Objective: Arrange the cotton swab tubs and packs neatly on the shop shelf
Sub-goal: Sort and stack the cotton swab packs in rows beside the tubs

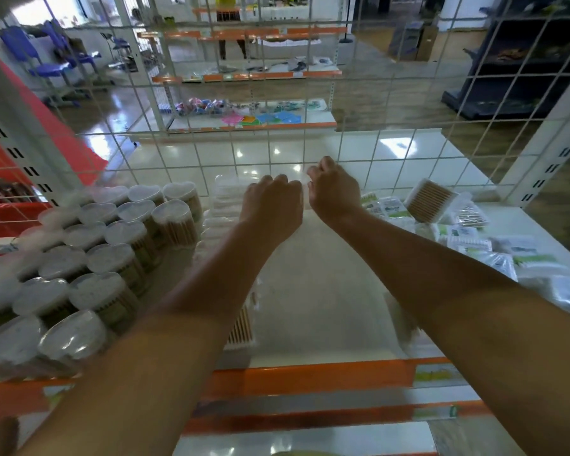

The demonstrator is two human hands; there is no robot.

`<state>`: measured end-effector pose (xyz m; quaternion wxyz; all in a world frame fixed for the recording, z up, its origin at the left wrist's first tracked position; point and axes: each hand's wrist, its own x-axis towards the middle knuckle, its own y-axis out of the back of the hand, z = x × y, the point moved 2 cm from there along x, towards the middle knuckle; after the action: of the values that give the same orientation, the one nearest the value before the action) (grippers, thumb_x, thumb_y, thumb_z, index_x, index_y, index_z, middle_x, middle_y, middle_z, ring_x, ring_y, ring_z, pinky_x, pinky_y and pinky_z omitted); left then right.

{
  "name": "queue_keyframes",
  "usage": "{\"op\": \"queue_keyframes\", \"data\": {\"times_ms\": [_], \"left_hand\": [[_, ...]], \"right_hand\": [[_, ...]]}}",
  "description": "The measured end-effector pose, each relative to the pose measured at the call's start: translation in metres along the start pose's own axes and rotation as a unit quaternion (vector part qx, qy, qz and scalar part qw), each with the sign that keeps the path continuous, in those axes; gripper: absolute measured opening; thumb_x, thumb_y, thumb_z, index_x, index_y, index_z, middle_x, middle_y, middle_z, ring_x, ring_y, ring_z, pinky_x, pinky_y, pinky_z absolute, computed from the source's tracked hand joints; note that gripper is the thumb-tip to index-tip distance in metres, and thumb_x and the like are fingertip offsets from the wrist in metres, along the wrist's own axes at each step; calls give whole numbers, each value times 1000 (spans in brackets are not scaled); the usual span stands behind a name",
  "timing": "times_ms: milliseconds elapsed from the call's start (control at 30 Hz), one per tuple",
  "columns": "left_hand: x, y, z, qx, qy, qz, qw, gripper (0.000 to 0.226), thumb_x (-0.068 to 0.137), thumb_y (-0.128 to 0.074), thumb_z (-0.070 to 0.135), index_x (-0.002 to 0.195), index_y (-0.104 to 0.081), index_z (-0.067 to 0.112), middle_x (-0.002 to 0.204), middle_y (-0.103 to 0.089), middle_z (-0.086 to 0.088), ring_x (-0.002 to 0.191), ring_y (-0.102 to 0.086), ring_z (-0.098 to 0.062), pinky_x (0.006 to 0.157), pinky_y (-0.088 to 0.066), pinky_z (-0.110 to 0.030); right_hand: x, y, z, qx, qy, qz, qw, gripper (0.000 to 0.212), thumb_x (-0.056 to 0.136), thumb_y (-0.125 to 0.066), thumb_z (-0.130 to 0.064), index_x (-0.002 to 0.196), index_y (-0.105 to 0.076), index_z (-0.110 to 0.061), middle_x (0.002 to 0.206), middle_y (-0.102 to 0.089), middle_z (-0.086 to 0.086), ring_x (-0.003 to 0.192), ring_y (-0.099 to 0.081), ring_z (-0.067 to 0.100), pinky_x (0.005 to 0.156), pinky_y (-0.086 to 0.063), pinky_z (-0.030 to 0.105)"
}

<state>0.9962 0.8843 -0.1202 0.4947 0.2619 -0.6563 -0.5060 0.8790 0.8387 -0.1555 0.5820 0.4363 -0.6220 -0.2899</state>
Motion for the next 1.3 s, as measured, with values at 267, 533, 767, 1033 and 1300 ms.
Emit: {"op": "queue_keyframes", "data": {"times_ms": [267, 533, 767, 1033, 1300], "left_hand": [[-5, 1, 55, -1, -34, -16, 999, 27, 94, -43, 22, 113, -57, 10, 105, -60, -7, 100, -55, -23, 79, -41, -32], [-20, -3, 110, -27, -45, -25, 998, 31, 93, -44, 22, 119, -57, 12, 112, -60, -8, 103, -55, -25, 82, -43, -34], [-33, -5, 153, -77, -41, -25, 996, 27, 90, -47, 20, 109, -63, 10, 113, -62, -9, 106, -56, -28, 81, -44, -34], [-50, -33, 204, -115, -35, -105, 987, 29, 94, -41, 26, 115, -56, 13, 114, -58, -9, 108, -52, -29, 86, -42, -37], [-47, -54, 221, -189, 82, -127, 970, 39, 94, -43, 40, 113, -54, 8, 111, -61, -10, 106, -56, -29, 84, -44, -37]], "right_hand": [[-41, 29, 31, -61, 22, -23, 998, 20, 91, -49, -13, 108, -56, -5, 109, -53, 11, 89, -54, 22, 73, -47, 32], [-89, 64, 82, -47, -13, -2, 999, 29, 90, -42, -11, 112, -60, -7, 108, -60, 11, 93, -59, 26, 71, -44, 31], [-132, 94, 123, -36, -50, -15, 998, 33, 88, -44, -11, 116, -62, -13, 112, -62, 9, 99, -60, 27, 78, -48, 33], [-171, 116, 165, -45, -75, -43, 995, 25, 88, -46, -13, 103, -66, -7, 103, -62, 13, 94, -57, 32, 72, -46, 36], [-192, 117, 183, -4, -51, -48, 998, 23, 83, -54, -5, 102, -67, -2, 99, -64, 20, 94, -56, 38, 74, -44, 38]]}}
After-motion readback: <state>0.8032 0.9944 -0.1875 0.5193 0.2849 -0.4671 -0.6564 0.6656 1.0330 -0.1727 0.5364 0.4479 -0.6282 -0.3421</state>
